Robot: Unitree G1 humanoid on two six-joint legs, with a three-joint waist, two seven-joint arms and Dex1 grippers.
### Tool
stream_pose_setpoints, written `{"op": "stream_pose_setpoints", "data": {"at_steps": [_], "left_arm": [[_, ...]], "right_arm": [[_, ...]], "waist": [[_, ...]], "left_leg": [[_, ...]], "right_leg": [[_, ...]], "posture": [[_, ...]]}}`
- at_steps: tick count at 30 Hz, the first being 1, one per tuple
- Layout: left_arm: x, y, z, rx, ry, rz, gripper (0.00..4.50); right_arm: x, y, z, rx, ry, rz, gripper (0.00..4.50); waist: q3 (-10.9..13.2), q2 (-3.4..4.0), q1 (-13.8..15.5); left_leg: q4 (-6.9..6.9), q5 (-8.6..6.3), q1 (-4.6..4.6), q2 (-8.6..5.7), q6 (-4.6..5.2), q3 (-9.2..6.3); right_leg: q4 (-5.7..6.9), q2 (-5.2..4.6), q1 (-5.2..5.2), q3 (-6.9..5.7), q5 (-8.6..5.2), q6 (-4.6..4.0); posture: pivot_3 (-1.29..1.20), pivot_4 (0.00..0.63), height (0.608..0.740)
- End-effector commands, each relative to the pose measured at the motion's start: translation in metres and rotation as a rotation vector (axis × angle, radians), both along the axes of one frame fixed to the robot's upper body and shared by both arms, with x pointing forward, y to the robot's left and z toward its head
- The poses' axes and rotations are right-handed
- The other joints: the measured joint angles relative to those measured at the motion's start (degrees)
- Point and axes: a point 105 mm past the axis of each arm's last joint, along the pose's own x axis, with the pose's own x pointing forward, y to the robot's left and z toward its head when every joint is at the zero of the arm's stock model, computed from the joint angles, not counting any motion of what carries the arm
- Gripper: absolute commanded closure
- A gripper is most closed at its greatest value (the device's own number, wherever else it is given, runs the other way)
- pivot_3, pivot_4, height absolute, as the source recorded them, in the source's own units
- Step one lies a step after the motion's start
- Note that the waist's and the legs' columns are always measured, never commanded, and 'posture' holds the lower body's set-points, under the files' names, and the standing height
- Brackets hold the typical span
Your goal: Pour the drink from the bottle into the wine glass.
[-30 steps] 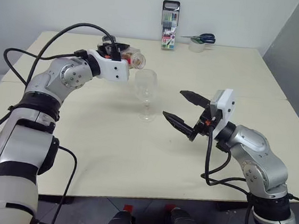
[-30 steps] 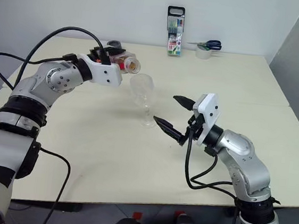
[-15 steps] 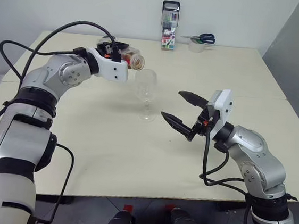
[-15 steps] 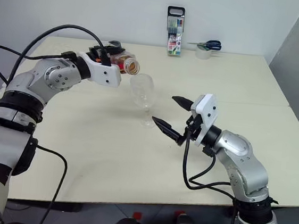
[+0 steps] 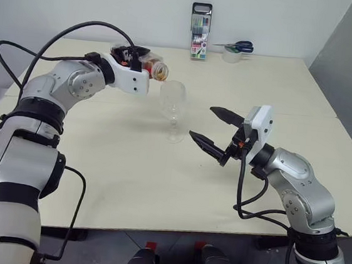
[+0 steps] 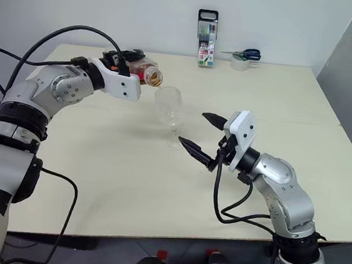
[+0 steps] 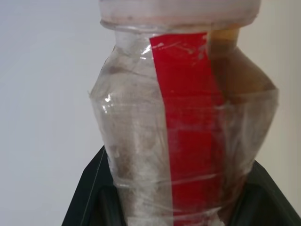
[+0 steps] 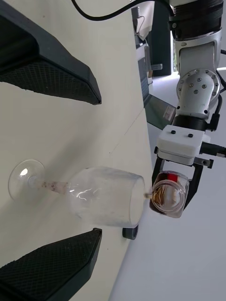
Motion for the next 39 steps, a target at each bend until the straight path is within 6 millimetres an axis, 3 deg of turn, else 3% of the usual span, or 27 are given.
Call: {"op": "stream_pose_setpoints", "data": {"at_steps": [1,39], "left_arm": [[-0.003,-0.001,0.032,-0.007,-0.096,-0.013,2.61],[0.001,-0.006,0.051,0.114,-0.176,0.003,2.61]], "right_arm": [[-0.007,0.001,0.012,0.02,-0.059,0.013,0.0],[-0.004,0.0,0.01,0.03,-0.052,-0.002,0.0]], "waist": [[0.0,0.0,0.0],[0.0,-0.01,0.0]], "left_leg": [[0.0,0.0,0.0,0.0,0.0,0.0],[0.01,0.0,0.0,-0.03,0.01,0.02]], "right_leg": [[0.0,0.0,0.0,0.0,0.0,0.0],[0.03,0.0,0.0,0.01,-0.01,0.01]], "posture": [[0.0,0.15,0.74],[0.0,0.15,0.74]]}}
